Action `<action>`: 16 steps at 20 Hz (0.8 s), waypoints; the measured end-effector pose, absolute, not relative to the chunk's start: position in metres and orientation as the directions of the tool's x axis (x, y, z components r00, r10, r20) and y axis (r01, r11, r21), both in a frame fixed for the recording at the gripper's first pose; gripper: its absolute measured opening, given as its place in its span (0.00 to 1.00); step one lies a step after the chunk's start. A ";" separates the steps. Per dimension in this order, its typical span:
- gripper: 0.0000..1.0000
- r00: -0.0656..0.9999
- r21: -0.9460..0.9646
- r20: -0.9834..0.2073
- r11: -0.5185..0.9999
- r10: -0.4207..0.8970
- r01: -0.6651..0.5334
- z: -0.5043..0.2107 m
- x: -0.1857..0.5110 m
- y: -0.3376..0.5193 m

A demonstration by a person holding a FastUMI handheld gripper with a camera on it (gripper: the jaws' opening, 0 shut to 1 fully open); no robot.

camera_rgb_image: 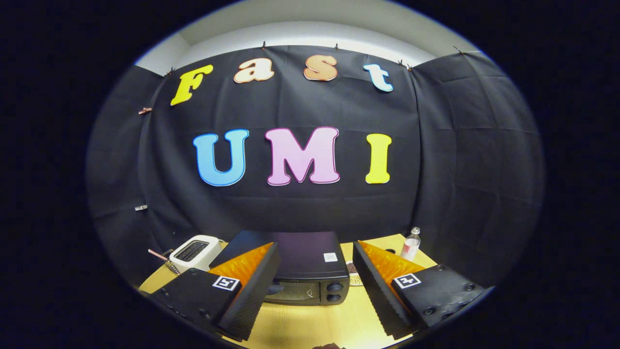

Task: Open the toaster oven, put the food inside, and close the toaster oven door.

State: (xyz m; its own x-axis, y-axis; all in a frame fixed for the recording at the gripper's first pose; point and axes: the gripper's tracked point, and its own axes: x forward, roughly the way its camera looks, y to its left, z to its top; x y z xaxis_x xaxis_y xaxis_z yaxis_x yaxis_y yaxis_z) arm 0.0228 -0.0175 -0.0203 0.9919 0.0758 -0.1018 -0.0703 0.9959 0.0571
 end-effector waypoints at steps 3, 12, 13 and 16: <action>0.99 0.996 0.071 -0.088 0.997 0.015 -0.008 -0.015 -0.003 -0.054; 0.99 0.984 0.135 -0.154 0.984 -0.093 0.114 -0.043 -0.038 -0.101; 0.99 0.984 0.140 -0.154 0.983 -0.093 0.115 -0.042 -0.037 -0.099; 0.99 0.984 0.142 -0.157 0.984 -0.082 0.104 -0.042 -0.033 -0.092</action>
State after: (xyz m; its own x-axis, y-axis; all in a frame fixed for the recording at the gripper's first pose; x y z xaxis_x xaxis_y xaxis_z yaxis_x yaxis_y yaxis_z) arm -0.0329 -0.0925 -0.0423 0.9842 -0.0816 -0.1569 0.1043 0.9844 0.1419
